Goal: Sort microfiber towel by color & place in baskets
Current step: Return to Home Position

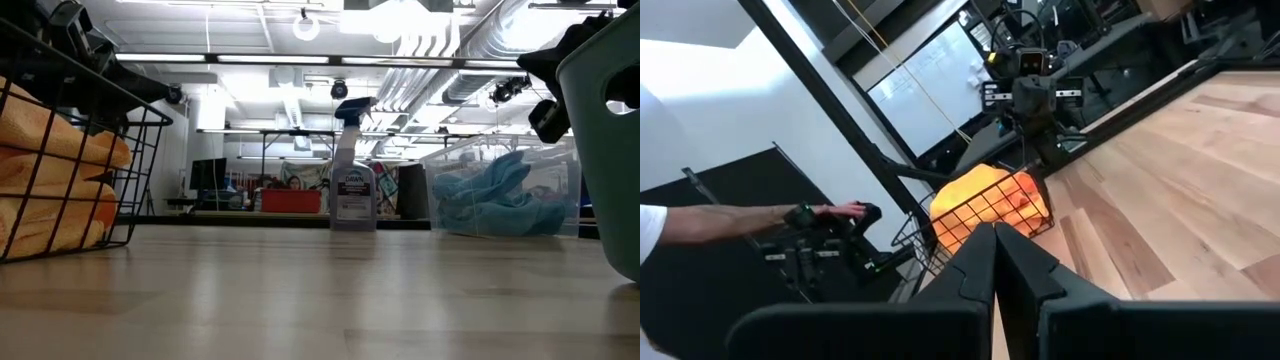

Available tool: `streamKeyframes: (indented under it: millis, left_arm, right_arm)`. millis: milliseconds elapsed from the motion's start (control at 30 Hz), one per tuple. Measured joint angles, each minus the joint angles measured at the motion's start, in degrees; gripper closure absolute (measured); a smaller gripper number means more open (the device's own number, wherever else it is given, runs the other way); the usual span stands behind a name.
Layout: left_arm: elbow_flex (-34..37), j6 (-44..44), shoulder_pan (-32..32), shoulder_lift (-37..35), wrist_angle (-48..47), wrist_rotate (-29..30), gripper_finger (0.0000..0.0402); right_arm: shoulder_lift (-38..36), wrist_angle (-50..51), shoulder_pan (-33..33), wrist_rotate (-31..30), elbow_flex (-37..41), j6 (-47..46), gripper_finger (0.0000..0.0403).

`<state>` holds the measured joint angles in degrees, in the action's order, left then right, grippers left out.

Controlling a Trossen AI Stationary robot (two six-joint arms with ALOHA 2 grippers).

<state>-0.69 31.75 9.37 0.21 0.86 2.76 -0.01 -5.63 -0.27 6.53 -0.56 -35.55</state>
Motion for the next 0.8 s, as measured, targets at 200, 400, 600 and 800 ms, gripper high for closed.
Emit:
streamKeyframes:
  millis: [200,400,600,800]
  left_arm:
    - [0.0,0.1,0.0,0.0,0.0,0.0,0.0401]
    - [0.0,0.0,0.0,0.0,0.1,0.0,0.0401]
    - [0.0,0.1,0.4,0.0,0.3,0.1,0.0401]
    - [0.0,0.0,-3.4,0.0,0.3,0.3,0.0401]
  right_arm:
    - [0.1,0.3,0.0,0.1,0.0,0.0,0.0402]
    - [0.8,0.3,0.0,0.1,0.0,0.0,0.0402]
    - [0.8,0.3,0.0,0.1,0.0,0.0,0.0402]
    - [0.8,0.3,0.0,0.1,0.0,0.0,0.0402]
